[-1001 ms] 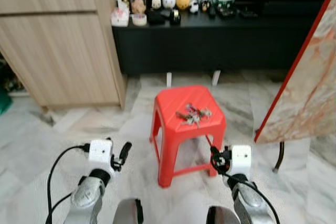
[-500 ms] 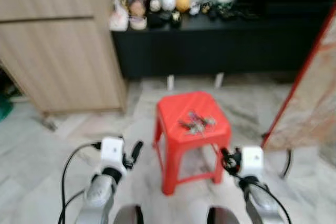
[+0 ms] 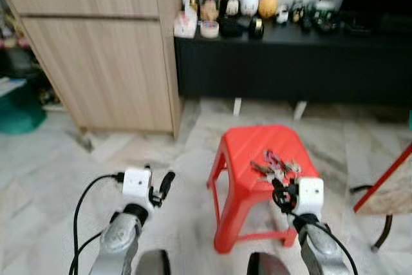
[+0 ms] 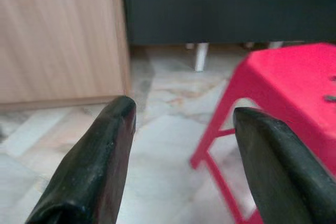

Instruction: Hang keys on a hook

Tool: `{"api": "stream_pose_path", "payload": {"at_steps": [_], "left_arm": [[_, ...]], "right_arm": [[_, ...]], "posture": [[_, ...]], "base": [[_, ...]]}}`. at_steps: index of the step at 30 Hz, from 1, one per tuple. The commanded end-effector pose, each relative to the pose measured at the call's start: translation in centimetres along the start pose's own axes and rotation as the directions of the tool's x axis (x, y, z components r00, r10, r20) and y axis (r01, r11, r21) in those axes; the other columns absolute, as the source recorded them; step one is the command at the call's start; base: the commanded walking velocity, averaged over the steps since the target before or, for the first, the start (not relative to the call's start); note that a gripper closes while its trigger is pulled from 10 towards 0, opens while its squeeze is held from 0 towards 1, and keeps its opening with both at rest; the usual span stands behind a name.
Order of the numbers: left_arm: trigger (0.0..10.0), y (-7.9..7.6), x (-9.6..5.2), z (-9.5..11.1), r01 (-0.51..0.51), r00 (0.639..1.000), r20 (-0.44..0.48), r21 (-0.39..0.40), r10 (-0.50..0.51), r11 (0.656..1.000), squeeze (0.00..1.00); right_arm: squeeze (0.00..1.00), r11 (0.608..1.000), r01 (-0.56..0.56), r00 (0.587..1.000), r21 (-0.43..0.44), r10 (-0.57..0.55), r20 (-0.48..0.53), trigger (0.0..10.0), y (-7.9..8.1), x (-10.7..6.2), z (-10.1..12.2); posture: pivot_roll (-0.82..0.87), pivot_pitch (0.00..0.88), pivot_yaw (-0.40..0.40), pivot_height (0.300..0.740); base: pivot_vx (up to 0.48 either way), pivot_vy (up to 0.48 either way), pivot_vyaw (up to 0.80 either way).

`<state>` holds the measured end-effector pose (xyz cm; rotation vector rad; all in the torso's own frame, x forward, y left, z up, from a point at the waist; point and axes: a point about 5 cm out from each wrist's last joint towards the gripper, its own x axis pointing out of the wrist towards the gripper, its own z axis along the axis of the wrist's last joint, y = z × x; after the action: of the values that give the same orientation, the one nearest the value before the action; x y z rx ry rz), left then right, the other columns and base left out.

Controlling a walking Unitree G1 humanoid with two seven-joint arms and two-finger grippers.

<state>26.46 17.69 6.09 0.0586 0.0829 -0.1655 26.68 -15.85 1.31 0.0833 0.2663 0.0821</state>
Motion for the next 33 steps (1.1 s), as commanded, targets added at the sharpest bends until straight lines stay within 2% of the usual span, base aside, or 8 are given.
{"api": "stream_pose_path", "payload": {"at_steps": [1,6,12,24,33], "left_arm": [[10.0,-0.18,0.08,0.07,0.002,1.000,0.006,-0.003,-0.002,1.000,0.00],[10.0,-0.18,0.05,0.06,0.003,1.000,0.007,-0.002,-0.003,1.000,0.00],[10.0,-0.17,-0.01,-0.01,0.007,1.000,0.003,0.015,-0.008,1.000,0.00],[10.0,-0.20,0.06,0.04,0.003,1.000,0.008,0.013,-0.003,1.000,0.00],[10.0,-0.14,0.13,0.05,-0.002,1.000,0.006,0.002,0.002,1.000,0.00]], "right_arm": [[0.00,0.999,0.045,0.999,0.002,-0.045,-0.010,10.0,-1.06,-0.08,0.00],[0.00,0.998,0.057,0.998,0.002,-0.057,-0.015,10.0,-1.26,-0.08,-0.09],[0.00,0.998,0.059,0.998,0.003,-0.059,-0.016,10.0,-1.23,-0.02,-0.04],[0.00,0.998,0.056,0.998,-0.011,-0.056,-0.033,10.0,-1.27,0.09,-0.19],[0.00,0.998,0.056,0.998,-0.012,-0.056,-0.032,10.0,-1.25,0.21,-0.07]], "posture": [[0.05,0.000,-0.047,0.581],[0.05,0.000,-0.047,0.581],[0.05,0.000,-0.046,0.581],[0.05,0.000,-0.046,0.581],[0.05,0.000,-0.046,0.581]], "base": [[0.326,0.000,0.00],[0.314,0.000,0.00],[0.000,0.000,0.00],[0.000,-0.429,0.00],[0.000,0.000,0.00]]}}
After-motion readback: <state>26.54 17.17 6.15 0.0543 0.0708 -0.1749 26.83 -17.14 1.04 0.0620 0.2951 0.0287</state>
